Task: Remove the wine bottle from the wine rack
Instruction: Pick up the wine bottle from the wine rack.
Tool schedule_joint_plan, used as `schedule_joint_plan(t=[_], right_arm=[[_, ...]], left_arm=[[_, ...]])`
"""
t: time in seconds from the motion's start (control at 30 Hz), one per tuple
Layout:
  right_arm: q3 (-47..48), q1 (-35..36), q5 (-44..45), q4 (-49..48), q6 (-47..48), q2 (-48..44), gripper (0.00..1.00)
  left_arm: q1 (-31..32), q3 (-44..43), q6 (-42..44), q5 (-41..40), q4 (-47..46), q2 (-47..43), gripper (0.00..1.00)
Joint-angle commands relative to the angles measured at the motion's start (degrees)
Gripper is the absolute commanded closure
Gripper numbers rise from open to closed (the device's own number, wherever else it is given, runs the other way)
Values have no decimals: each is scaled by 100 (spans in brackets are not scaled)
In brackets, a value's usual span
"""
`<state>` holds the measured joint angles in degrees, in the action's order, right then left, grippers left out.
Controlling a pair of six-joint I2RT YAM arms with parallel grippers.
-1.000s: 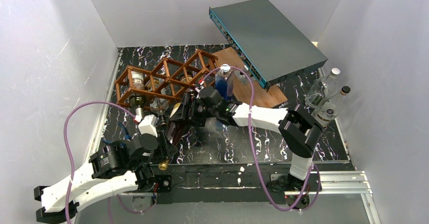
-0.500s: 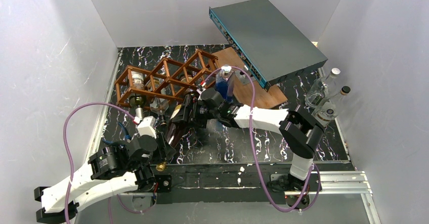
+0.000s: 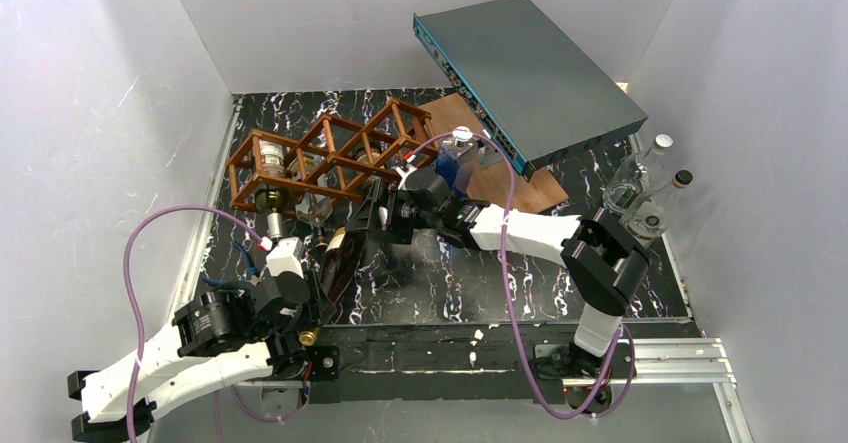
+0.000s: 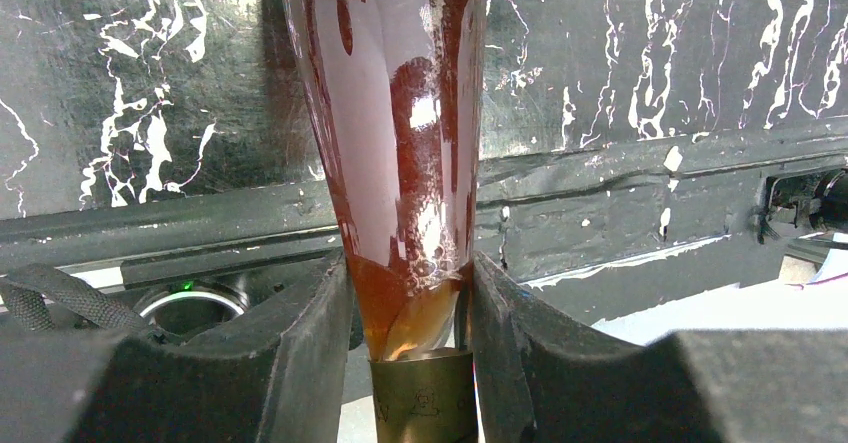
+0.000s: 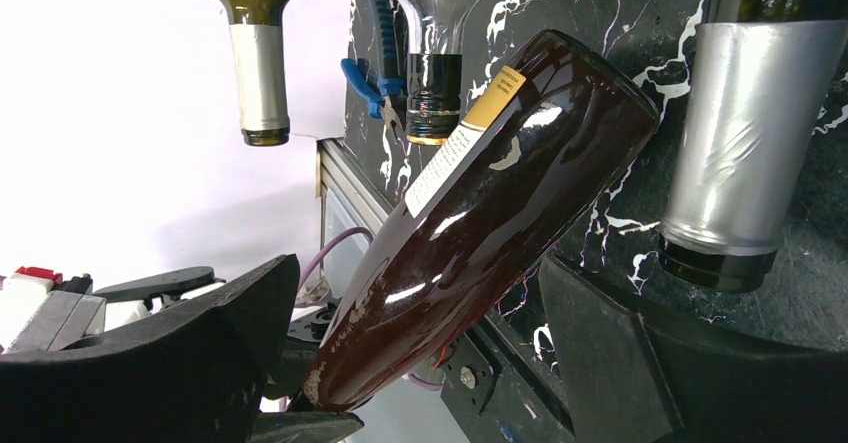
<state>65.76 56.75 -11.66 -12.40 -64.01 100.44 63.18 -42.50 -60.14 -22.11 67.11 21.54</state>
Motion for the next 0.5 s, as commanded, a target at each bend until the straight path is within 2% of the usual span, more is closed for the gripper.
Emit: schedule_joint_plan(t=[0.0,0.47], right_arm=[[-64,29,41,-219,89,-201,2],[214,108,-279,-344,382,-108,2]], left_arm=[[-16,-232,-11,-724,-751,-68,100],[-15,-269,57,-612,-927,-7,100]])
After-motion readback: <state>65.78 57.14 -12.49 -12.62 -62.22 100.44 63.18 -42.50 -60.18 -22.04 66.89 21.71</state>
